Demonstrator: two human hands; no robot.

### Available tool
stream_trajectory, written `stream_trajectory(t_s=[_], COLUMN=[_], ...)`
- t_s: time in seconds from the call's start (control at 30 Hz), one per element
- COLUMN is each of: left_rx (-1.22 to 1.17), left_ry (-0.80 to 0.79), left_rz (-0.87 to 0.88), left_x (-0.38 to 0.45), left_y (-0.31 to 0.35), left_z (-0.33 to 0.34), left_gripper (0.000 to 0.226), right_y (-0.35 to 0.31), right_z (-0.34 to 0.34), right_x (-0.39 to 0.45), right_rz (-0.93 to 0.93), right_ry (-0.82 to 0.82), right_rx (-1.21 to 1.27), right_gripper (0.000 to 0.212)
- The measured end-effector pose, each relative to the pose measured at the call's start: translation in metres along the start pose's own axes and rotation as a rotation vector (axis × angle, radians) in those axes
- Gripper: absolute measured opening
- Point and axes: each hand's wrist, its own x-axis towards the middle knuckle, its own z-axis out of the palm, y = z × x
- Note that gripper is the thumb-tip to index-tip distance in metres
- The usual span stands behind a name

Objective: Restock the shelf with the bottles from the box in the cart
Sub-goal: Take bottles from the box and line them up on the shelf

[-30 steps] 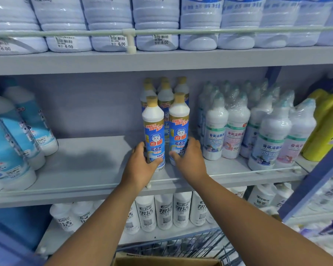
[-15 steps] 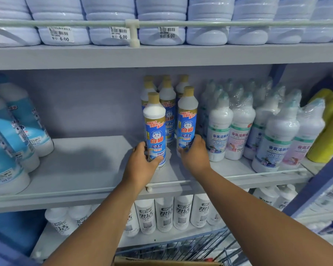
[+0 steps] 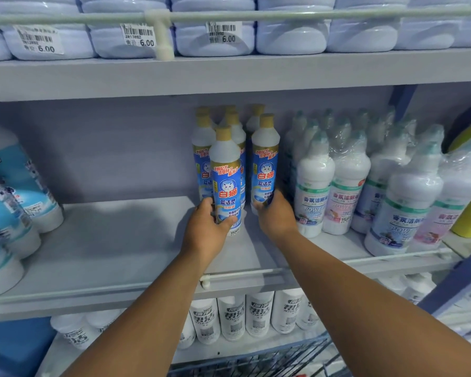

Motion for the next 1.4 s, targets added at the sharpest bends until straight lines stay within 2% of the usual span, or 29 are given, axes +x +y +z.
stream_trajectory(t_s=[0.27, 0.5, 0.77, 0.87, 1.0, 1.07, 1.13, 1.27, 1.4], left_rx=[-0.027, -0.036, -0.02, 0.172, 0.675, 0.837, 0.926, 0.987, 0.955], left_ry=[0.022, 0.026, -0.019, -0.043, -0.031, -0.038, -0.074, -0.137, -0.146], left_rz=[0.011, 0.022, 0.034, 0.108, 0.239, 0.252, 0.212, 0.165, 0.134], left_x=[0.013, 0.016, 0.02, 0.016, 0.006, 0.002, 0.001, -0.003, -0.008], left_y=[-0.004, -0.009, -0.012, -0.013, -0.015, -0.015, -0.016, -0.016, -0.015], left_z=[0.012, 0.016, 0.012, 0.0, -0.021, -0.027, -0.03, -0.032, -0.034], left_gripper=[0.043, 0.046, 0.049, 0.052, 0.058, 0.063, 0.068, 0.069, 0.065], right_y=[0.001, -0.001, 0.0, 0.001, -0.003, -0.005, -0.01, -0.023, -0.033], right_z=[0.002, 0.007, 0.008, 0.006, 0.0, 0.0, 0.003, 0.014, 0.029], right_x=[0.011, 0.019, 0.013, 0.006, -0.009, -0.018, -0.029, -0.05, -0.053], right_rz=[-0.035, -0.024, -0.048, -0.062, -0.029, 0.004, -0.008, -0.188, -0.126], right_ry=[-0.099, -0.125, -0.069, -0.055, -0.091, -0.07, -0.095, -0.136, -0.053], right_rx=[-0.045, -0.014, -0.076, -0.12, -0.197, -0.167, -0.145, -0.131, -0.026], right_gripper=[0.024, 0.027, 0.03, 0.032, 0.037, 0.042, 0.049, 0.062, 0.071])
